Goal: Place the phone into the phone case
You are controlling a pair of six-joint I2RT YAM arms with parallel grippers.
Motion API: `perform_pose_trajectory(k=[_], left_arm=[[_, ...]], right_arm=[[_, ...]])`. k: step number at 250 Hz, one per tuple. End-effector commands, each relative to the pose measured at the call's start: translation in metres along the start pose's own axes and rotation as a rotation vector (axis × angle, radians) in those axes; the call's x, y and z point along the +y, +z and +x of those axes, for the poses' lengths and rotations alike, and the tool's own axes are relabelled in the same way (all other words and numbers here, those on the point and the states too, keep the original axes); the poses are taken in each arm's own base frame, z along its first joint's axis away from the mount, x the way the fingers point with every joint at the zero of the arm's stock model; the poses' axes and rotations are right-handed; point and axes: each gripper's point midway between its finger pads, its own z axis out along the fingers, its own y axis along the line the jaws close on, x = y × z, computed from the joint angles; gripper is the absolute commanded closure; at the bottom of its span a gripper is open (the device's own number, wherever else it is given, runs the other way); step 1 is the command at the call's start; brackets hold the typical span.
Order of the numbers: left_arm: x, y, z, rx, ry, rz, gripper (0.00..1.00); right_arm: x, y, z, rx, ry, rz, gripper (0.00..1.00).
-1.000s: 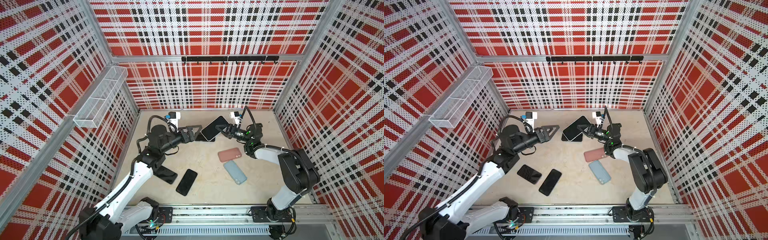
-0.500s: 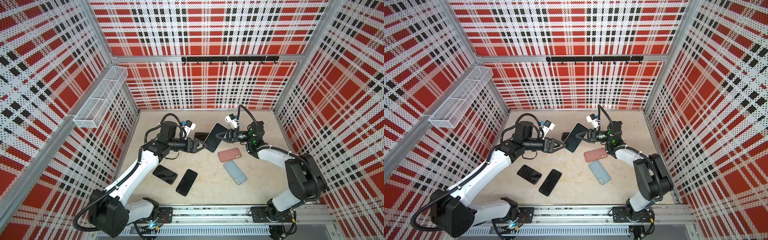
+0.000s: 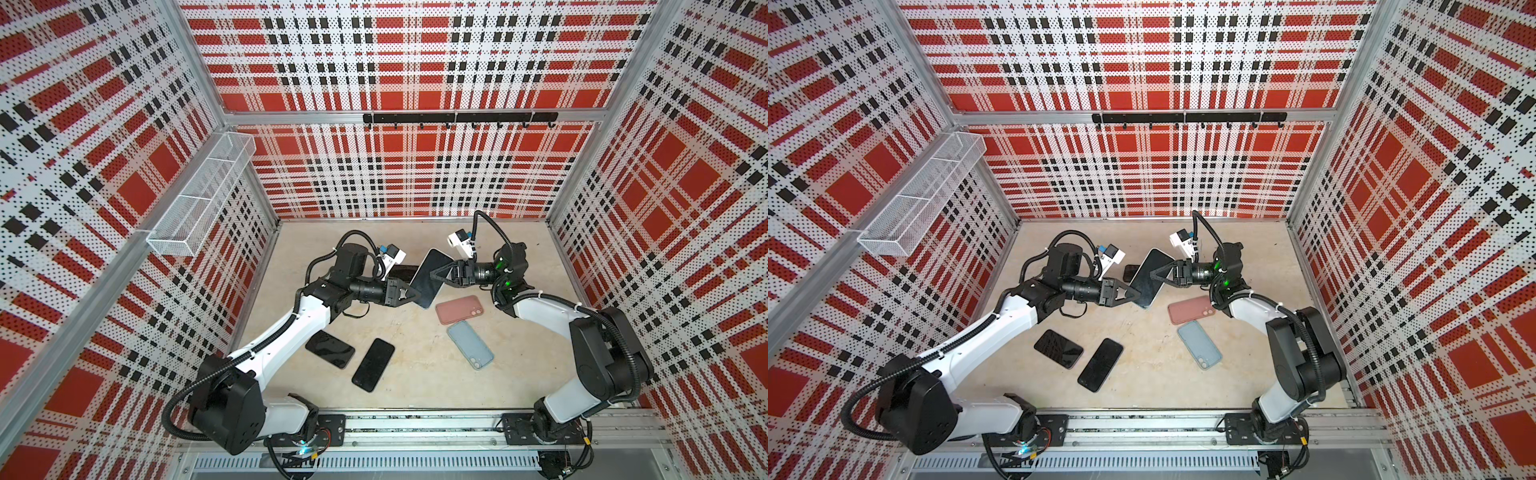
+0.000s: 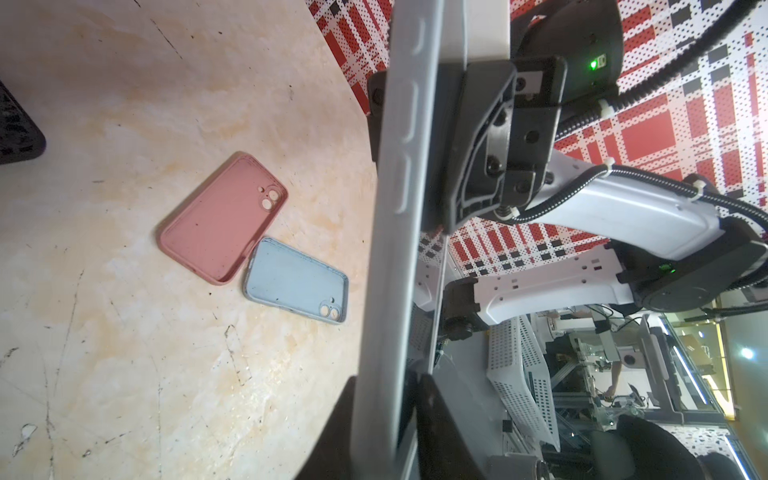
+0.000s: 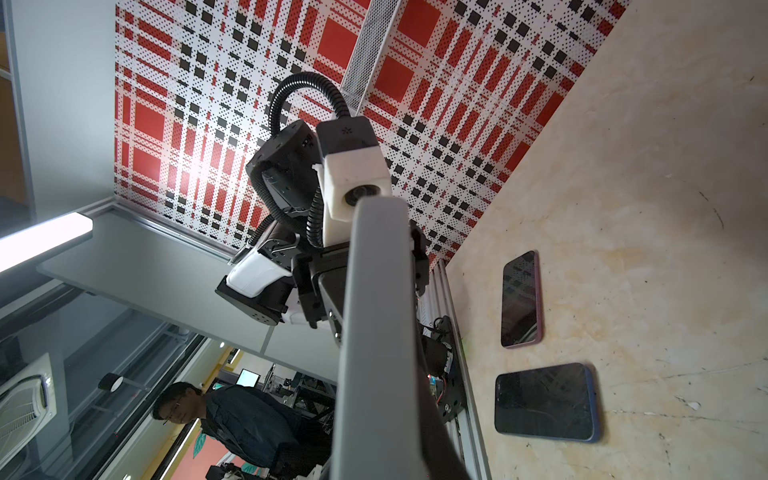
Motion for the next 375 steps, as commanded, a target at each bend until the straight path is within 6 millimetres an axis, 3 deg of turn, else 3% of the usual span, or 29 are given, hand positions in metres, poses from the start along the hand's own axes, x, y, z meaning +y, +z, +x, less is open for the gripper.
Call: perform_pose_trajectory(k=[1, 23, 38, 70, 82, 92, 114, 148, 184, 234, 300, 375], left_arm=[[-0.006, 0.003, -0.006, -0.021, 0.025, 0.035, 0.85], [-0.005, 0.004, -0.007, -0.021, 0.010, 0.039, 0.98], [-0.005, 0.005, -0.007, -0.025, -0.002, 0.041, 1.00], [-0.001, 0.000, -0.010, -0.050, -0.022, 0.020, 1.00], [0.004, -0.004, -0.012, -0.071, -0.036, -0.003, 1.00], [0.009, -0.009, -0.014, -0.094, -0.048, -0.022, 1.00], [0.022, -0.023, -0.018, -0.163, -0.078, -0.077, 1.00], [0.055, -0.046, -0.016, -0.254, -0.147, -0.178, 1.00], [0.112, -0.069, 0.003, -0.292, -0.297, -0.296, 1.00], [0.176, -0.087, 0.030, -0.219, -0.452, -0.426, 1.00], [0.211, -0.083, 0.025, -0.171, -0.478, -0.451, 1.00], [0.236, -0.071, 0.040, -0.155, -0.557, -0.471, 1.00]], right_arm=[[0.018, 0.003, -0.008, -0.007, -0.088, -0.052, 1.00], [0.019, 0.002, -0.010, -0.016, -0.090, -0.065, 1.00], [0.016, 0.002, -0.014, -0.032, -0.085, -0.064, 0.99], [0.007, -0.010, -0.031, -0.104, -0.076, -0.025, 0.88], [0.001, -0.017, -0.039, -0.143, -0.065, 0.003, 0.73], [-0.004, -0.023, -0.044, -0.170, -0.062, 0.031, 0.69], [-0.022, -0.038, -0.053, -0.229, -0.036, 0.128, 0.59], [-0.064, -0.055, -0.048, -0.236, 0.002, 0.393, 0.49], [-0.092, -0.075, -0.039, -0.227, 0.001, 0.618, 0.46], [-0.110, -0.077, -0.030, -0.238, 0.033, 0.631, 0.46], [-0.117, -0.076, -0.023, -0.256, 0.040, 0.597, 0.47], [-0.114, -0.078, -0.022, -0.250, 0.007, 0.616, 0.47]])
